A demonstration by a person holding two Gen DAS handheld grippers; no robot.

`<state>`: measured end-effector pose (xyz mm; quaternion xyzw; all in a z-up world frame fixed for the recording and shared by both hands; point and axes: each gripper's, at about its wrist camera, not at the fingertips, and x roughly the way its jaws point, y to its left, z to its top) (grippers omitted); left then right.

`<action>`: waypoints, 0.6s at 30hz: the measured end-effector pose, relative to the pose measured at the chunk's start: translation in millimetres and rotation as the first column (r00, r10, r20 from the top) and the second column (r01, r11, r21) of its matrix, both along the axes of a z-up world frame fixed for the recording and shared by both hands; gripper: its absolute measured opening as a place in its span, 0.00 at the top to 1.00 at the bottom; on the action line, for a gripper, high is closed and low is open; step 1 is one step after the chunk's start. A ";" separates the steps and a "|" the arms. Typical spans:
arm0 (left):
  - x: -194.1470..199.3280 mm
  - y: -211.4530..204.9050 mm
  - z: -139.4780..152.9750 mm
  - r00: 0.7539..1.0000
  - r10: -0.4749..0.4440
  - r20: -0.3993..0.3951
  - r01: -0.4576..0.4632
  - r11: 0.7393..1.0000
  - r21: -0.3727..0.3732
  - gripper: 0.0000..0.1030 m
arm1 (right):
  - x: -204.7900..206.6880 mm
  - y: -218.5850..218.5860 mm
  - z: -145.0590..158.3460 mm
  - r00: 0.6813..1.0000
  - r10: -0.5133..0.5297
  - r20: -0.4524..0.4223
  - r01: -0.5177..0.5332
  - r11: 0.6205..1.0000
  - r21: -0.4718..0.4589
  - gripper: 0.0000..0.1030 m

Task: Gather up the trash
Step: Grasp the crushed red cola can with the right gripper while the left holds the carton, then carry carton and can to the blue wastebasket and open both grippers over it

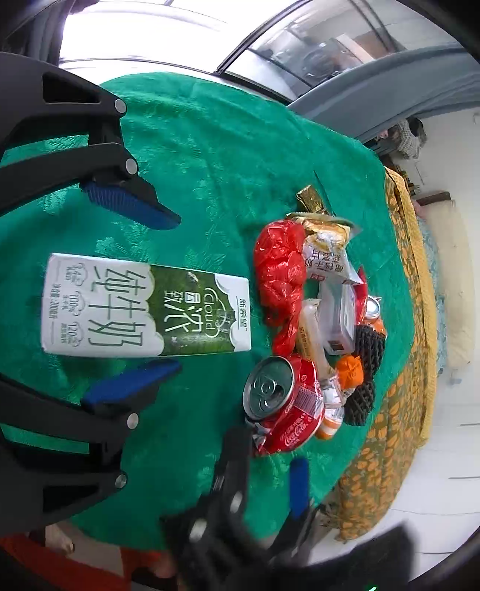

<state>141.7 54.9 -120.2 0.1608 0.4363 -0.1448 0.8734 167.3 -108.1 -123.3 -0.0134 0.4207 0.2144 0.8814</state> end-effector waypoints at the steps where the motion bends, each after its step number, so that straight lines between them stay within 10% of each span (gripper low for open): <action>1: 1.0 -1.1 -1.0 1.000 -0.003 -0.005 0.003 1.000 0.004 0.30 | 7.1 3.4 -1.6 1.000 -0.005 -0.017 0.005 1.000 -0.003 0.06; 3: 6.5 -3.5 -5.4 1.000 0.002 -0.012 -0.002 1.000 0.020 0.34 | 19.5 5.9 -3.9 0.999 -0.018 -0.049 0.018 1.000 0.000 0.13; 5: 9.0 -3.4 -9.8 0.999 0.007 -0.036 -0.006 1.000 0.018 0.53 | 25.3 8.7 -7.4 0.996 -0.010 -0.087 0.011 1.000 0.009 0.50; 18: -5.4 -77.3 21.0 0.995 -0.044 -0.085 0.020 0.962 -0.274 0.54 | -38.7 -144.2 45.1 0.988 -0.146 -0.060 0.154 0.974 0.169 0.53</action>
